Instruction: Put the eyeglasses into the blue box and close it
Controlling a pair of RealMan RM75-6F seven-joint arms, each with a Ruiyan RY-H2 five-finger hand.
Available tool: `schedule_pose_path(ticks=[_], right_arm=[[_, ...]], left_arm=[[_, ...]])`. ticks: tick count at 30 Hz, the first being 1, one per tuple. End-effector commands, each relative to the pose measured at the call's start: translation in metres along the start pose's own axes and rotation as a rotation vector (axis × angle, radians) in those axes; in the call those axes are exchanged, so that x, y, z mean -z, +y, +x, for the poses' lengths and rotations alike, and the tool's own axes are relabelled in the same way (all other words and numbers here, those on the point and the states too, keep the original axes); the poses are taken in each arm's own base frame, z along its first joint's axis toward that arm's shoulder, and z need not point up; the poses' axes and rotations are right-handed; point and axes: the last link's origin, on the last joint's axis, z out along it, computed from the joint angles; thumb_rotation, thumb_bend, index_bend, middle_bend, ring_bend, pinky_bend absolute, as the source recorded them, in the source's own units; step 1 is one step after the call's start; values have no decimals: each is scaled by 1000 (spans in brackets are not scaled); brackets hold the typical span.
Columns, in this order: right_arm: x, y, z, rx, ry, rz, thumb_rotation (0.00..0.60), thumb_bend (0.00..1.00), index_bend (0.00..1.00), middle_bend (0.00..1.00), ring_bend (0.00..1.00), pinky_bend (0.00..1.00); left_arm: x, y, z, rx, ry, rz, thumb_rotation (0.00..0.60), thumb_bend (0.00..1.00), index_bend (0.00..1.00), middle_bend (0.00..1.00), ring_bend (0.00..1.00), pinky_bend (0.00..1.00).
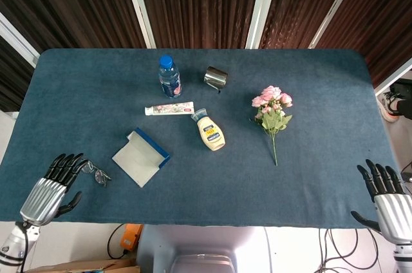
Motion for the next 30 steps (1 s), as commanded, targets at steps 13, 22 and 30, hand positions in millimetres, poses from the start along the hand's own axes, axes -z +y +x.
schedule_pose_path(ticks=[13,22,30], right_arm=[[-3,2,-1,-8,-33,-1,600,176,0,0,0,0],[-2,1,-2,-7,-40,2,600,176,0,0,0,0],[-2,0,-3,-4,-48,6,600,176,0,0,0,0]], left_arm=[[-66,-36,-44,-172,-180,71,600,412,251,0,0,0],[-69,-41,-57,-153,-201,62,600,353,355,0,0,0],[-76,-42,-69,-140,-219,62,600,335,394,0,0,0]])
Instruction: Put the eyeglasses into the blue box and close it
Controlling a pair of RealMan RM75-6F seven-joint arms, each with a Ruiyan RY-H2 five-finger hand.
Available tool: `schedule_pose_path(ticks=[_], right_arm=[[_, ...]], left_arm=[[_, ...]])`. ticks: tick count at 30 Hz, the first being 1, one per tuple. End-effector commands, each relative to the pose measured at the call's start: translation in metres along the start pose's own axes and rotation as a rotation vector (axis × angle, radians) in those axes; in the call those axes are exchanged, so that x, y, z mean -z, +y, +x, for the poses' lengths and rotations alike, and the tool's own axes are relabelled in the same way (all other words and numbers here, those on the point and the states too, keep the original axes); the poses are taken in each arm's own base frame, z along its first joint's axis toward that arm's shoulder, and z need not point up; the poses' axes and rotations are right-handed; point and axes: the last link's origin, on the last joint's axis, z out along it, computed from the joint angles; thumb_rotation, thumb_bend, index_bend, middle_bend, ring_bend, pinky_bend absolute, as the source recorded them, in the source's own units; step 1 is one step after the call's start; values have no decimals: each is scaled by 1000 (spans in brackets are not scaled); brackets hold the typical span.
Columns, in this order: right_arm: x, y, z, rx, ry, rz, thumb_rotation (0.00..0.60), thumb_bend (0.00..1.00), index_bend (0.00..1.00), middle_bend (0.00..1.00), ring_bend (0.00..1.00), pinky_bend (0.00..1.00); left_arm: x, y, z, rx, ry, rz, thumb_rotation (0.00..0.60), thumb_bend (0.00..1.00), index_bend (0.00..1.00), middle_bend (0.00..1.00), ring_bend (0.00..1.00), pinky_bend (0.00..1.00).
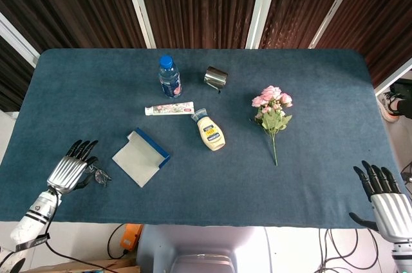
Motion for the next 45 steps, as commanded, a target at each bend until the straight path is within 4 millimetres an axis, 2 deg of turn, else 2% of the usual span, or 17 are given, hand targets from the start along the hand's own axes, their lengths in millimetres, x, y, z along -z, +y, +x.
schedule_pose_path(ticks=[1,17,35,41,45], right_arm=[[0,0,0,1,-1,0,600,176,0,0,0,0],[1,1,1,-3,-5,0,600,176,0,0,0,0],[1,2,1,-1,-11,-1,600,176,0,0,0,0],[1,1,0,1,-14,1,600,176,0,0,0,0],[1,0,0,1,-15,4,600,176,0,0,0,0]], left_arm=[[-4,1,-3,10,-11,-2,600,335,398,0,0,0],[-15,-1,-10,8,-48,14,600,340,461,0,0,0],[-20,0,-10,19,-41,4,600,393,632,1,0,0],[-18,3,-3,31,-8,-12,600,410,649,9,0,0],[-22,7,12,38,41,-27,600,411,649,10,0,0]])
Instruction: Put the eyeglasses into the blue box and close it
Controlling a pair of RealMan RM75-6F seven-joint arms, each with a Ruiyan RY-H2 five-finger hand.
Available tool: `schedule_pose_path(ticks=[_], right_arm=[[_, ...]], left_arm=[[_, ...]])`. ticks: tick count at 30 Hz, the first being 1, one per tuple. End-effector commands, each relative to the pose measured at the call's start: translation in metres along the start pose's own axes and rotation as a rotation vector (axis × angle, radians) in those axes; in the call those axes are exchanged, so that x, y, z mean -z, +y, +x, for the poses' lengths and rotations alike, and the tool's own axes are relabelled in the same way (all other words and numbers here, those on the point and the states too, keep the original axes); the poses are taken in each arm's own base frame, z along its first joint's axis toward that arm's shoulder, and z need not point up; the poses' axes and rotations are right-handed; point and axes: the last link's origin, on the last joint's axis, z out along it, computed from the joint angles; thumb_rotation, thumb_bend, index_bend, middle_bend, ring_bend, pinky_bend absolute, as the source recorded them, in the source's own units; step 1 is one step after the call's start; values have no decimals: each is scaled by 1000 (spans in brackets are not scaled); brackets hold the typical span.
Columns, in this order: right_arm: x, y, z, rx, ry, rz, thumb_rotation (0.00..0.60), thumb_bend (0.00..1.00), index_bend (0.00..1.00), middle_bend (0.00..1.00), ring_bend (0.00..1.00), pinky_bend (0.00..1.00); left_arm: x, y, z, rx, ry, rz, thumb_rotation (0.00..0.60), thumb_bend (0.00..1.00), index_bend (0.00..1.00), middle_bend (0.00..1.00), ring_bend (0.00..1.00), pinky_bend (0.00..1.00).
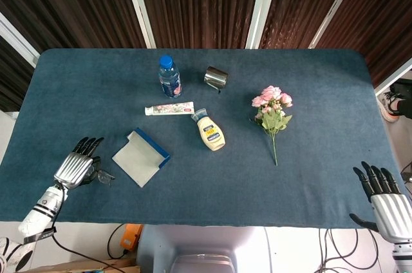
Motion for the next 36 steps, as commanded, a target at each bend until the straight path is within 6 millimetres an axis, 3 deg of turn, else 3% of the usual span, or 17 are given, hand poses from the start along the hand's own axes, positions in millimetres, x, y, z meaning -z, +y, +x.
schedule_pose_path(ticks=[1,11,21,27,36], right_arm=[[0,0,0,0,0,1,600,176,0,0,0,0],[-1,-1,0,-3,-6,1,600,176,0,0,0,0],[1,5,5,-29,3,-9,600,176,0,0,0,0],[3,10,9,-43,8,-17,600,176,0,0,0,0],[4,14,12,-53,15,-22,600,176,0,0,0,0]], left_arm=[[-5,4,13,-6,42,-17,600,412,649,11,0,0],[-47,52,54,-65,143,-106,600,411,641,39,0,21],[-95,95,57,-148,126,-126,600,413,641,45,0,21],[-110,104,51,-170,96,-114,600,414,641,46,0,21],[-116,101,43,-179,63,-98,600,412,641,46,0,19]])
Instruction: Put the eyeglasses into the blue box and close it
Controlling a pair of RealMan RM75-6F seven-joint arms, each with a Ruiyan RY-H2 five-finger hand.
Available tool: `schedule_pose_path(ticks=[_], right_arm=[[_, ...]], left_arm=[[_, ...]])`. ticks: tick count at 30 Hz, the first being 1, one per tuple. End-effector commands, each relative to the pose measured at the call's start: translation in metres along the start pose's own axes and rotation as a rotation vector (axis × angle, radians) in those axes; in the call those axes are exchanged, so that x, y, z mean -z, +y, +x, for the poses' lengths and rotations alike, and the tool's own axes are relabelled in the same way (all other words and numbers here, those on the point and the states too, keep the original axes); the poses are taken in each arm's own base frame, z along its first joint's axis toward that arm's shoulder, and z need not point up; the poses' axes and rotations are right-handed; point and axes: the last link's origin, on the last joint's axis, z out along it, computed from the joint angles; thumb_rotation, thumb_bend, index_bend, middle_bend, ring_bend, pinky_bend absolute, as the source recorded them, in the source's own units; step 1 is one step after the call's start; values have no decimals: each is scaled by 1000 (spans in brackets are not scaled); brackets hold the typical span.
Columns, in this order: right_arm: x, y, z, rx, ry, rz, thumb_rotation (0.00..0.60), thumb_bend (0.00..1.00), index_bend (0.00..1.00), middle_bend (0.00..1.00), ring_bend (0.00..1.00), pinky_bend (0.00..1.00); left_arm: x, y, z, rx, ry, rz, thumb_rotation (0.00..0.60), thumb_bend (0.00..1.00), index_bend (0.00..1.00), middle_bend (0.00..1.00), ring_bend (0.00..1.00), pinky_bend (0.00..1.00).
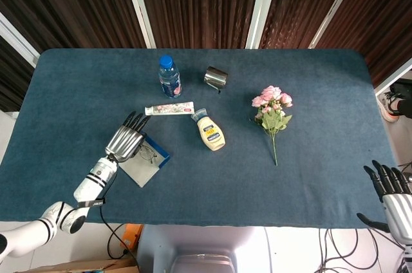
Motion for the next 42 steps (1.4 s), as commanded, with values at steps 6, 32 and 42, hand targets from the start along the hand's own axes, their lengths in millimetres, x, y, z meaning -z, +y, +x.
schedule_pose_path(ticks=[6,32,42], right_arm=[[0,-1,0,-1,0,1,600,176,0,0,0,0],[2,1,2,-8,1,4,600,177,0,0,0,0],[2,1,2,-10,2,5,600,176,0,0,0,0]], left_arm=[[-2,2,-5,1,-16,-10,600,411,641,46,0,19],[-12,17,-7,-1,-33,-31,600,408,605,40,0,19],[-13,16,-9,7,-45,-15,600,391,289,14,0,18]])
